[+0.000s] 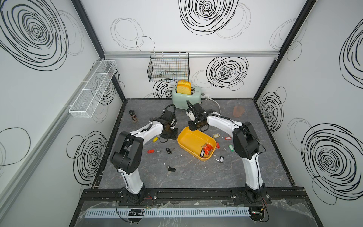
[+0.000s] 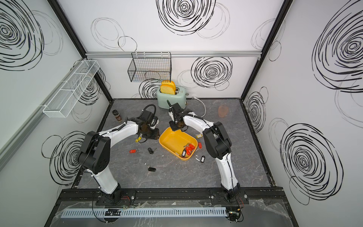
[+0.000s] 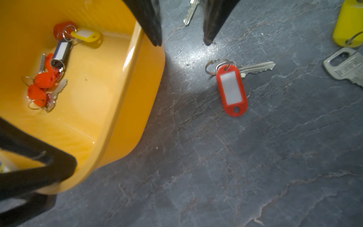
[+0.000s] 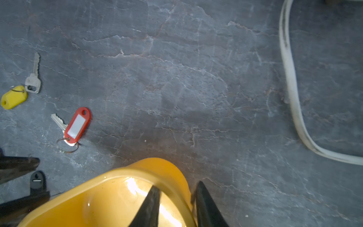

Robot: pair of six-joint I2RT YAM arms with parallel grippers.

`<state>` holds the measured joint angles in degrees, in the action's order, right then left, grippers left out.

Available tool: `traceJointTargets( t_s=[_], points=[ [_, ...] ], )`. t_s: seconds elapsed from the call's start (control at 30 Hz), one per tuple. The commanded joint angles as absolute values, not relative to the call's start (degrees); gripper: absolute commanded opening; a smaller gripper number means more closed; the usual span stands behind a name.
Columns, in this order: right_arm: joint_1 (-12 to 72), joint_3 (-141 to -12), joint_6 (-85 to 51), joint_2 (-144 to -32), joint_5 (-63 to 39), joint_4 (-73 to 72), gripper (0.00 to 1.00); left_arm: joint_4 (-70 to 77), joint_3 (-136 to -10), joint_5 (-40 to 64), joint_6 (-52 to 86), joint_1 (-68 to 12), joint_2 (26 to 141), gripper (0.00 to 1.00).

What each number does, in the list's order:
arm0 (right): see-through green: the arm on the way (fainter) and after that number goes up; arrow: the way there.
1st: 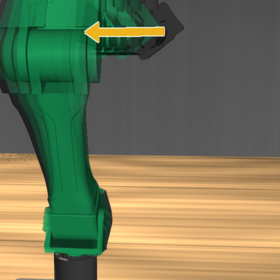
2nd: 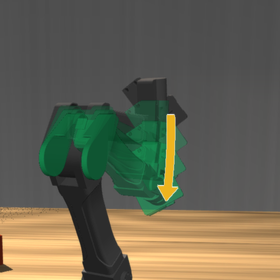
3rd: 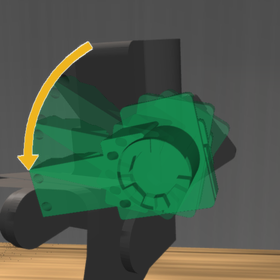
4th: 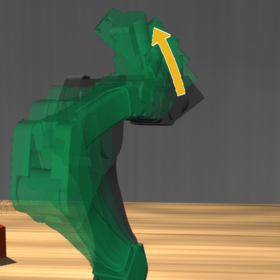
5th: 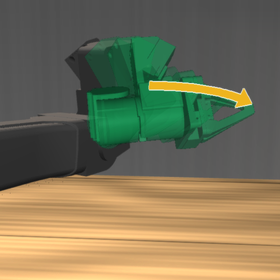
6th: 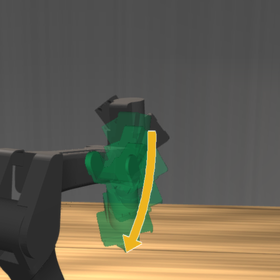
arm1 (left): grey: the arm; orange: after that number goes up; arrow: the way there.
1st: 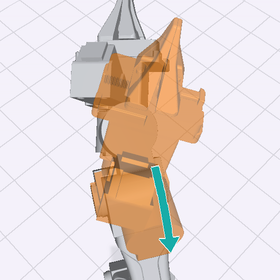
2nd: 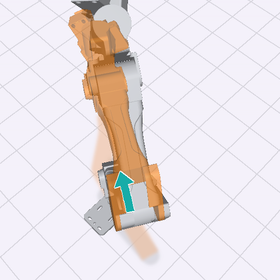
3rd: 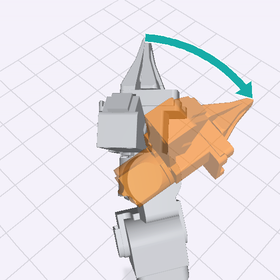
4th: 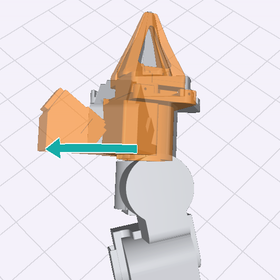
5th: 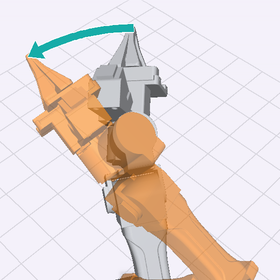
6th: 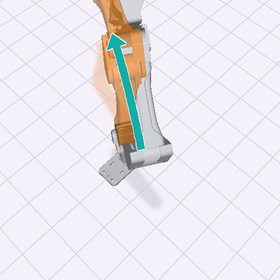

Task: Take the keys out of the storage box
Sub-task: Adjust the storage box at the center of the board, then pick up the key from the storage box.

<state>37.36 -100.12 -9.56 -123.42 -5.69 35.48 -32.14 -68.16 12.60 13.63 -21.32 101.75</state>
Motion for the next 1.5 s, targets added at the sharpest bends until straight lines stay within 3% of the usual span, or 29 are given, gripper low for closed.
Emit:
traceJointTargets(
  t_s=[0.0,0.37,0.57,1.0,1.23,1.47],
  points=[
    [39.22,-103.6,-8.09,-125.0,-7.78,36.43,0.33,-31.46,-66.66,14.94,14.61,-22.74,98.95,0.4],
    [41.66,-109.14,-5.05,-127.95,-9.52,38.06,0.34,-33.1,-62.48,14.86,15.24,-24.06,95.68,0.39],
    [40.57,-108.21,-7.11,-126.18,-5.73,40.92,0.43,-33.3,-61.08,13.48,15.57,-23.95,94.48,0.4],
    [34.59,-86.24,-15.43,-105.4,-0.65,40.17,0.52,-35.24,-61.96,10.13,15.39,-22.64,92.53,0.4],
    [26.51,-67.78,-20.73,-90.11,-5.22,37.24,0.55,-34.46,-63.04,10.09,17.29,-22.55,87.77,0.43],
    [24.43,-59.22,-23.09,-87.18,-11.74,32.26,0.55,-32.04,-63.93,12.79,18.05,-23.12,87.11,0.49]
  ],
)
